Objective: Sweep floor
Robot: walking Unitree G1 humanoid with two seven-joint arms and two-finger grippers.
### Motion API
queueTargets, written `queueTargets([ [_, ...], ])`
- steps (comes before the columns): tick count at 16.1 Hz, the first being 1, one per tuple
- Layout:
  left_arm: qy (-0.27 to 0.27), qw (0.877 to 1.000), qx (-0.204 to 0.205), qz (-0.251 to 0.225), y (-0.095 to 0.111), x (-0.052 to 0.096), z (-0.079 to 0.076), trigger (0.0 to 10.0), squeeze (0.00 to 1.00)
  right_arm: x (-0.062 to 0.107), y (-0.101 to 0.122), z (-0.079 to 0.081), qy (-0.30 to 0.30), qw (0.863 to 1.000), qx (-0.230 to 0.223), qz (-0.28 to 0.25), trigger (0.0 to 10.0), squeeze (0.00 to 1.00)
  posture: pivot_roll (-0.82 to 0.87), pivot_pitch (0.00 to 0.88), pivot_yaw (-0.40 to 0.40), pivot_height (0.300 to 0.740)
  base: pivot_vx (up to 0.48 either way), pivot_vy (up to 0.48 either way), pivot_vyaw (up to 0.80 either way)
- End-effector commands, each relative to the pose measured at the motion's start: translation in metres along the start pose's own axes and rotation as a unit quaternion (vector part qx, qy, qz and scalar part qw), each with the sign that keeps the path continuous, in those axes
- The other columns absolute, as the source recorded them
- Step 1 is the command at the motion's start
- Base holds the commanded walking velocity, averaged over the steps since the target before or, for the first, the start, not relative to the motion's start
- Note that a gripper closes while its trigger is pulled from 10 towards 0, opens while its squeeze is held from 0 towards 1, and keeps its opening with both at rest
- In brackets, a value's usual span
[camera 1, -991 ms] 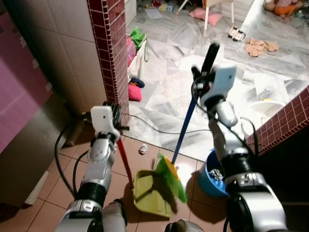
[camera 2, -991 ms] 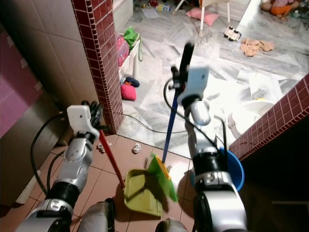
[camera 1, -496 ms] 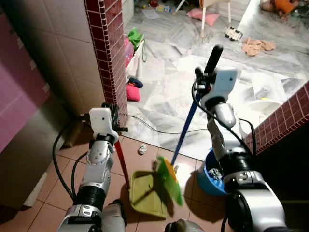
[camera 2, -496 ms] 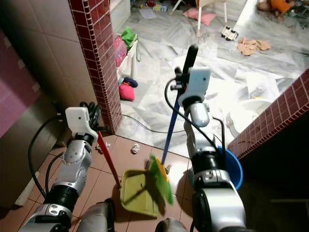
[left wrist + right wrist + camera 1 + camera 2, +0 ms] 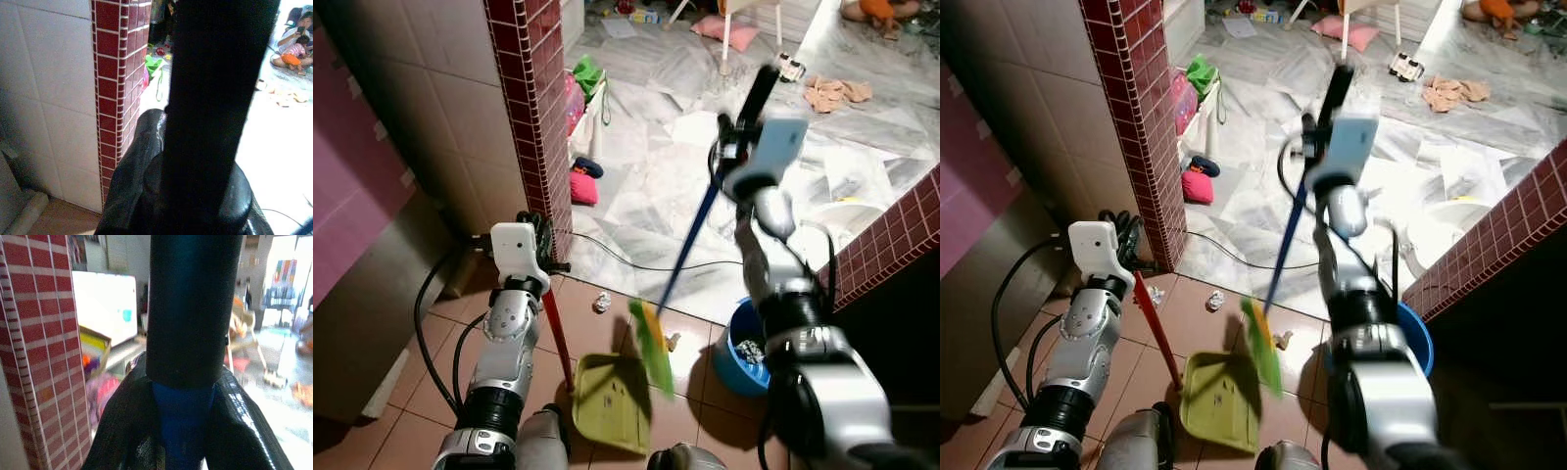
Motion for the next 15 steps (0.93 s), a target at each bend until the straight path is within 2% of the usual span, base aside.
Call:
queueTargets([
  [1,-0.007,1.000,0.000,-0.019,0.011,-0.003,-0.003,10.0,0.00,-0.009,0.028,0.003,0.014,0.998,0.022,-0.052,10.0,0.00,0.01,0.079,-0.057,0.740,0.000,0.000,0.00],
  [3,-0.007,1.000,0.001,-0.016,0.011,-0.001,-0.004,10.0,0.00,-0.010,0.031,-0.003,0.003,0.998,0.026,-0.054,10.0,0.00,0.01,0.085,-0.060,0.740,0.000,0.000,0.00],
  [5,-0.008,1.000,-0.001,-0.014,0.011,0.000,-0.004,10.0,0.00,-0.006,0.022,-0.006,0.011,0.997,0.062,-0.043,10.0,0.00,0.01,0.086,-0.060,0.740,0.000,0.000,0.00],
  [7,-0.008,1.000,-0.002,-0.013,0.011,0.000,-0.004,10.0,0.00,0.001,0.007,-0.007,0.020,0.995,0.092,-0.021,10.0,0.00,0.01,0.087,-0.060,0.740,0.000,0.000,0.00],
  [9,-0.003,1.000,-0.006,-0.009,0.009,0.000,-0.003,10.0,0.00,0.013,-0.023,-0.010,0.019,0.994,0.102,0.028,10.0,0.00,0.01,0.088,-0.060,0.740,0.000,0.000,0.00],
  [10,-0.002,1.000,-0.006,-0.007,0.008,0.000,-0.003,10.0,0.00,0.022,-0.039,-0.011,0.019,0.994,0.097,0.054,10.0,0.00,0.01,0.088,-0.060,0.740,0.000,0.000,0.00],
  [12,0.003,1.000,-0.002,0.004,0.003,0.000,-0.001,10.0,0.00,0.047,-0.078,-0.006,0.015,0.992,0.040,0.116,10.0,0.00,0.01,0.089,-0.057,0.740,0.000,0.000,0.00],
  [13,0.003,1.000,-0.002,0.007,0.003,-0.001,0.000,10.0,0.00,0.052,-0.086,-0.004,0.008,0.991,0.005,0.131,10.0,0.00,0.02,0.086,-0.053,0.740,0.000,0.000,0.00],
  [15,0.003,1.000,-0.004,0.008,0.002,-0.002,0.000,10.0,0.00,0.049,-0.083,0.002,0.028,0.991,-0.020,0.131,10.0,0.00,0.01,0.082,-0.050,0.740,0.000,0.000,0.00],
])
Point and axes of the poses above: a point about 5 cm out from each wrist's last joint towards the gripper, its own x axis pointing back from the gripper into the wrist, its own y axis along the axis of the wrist's last joint, z = x × y, the point moved 5 cm from there along -x, pointing out of the wrist towards the gripper, and after that the axes turned 14 degrees about -x, right-handed, at the moved point
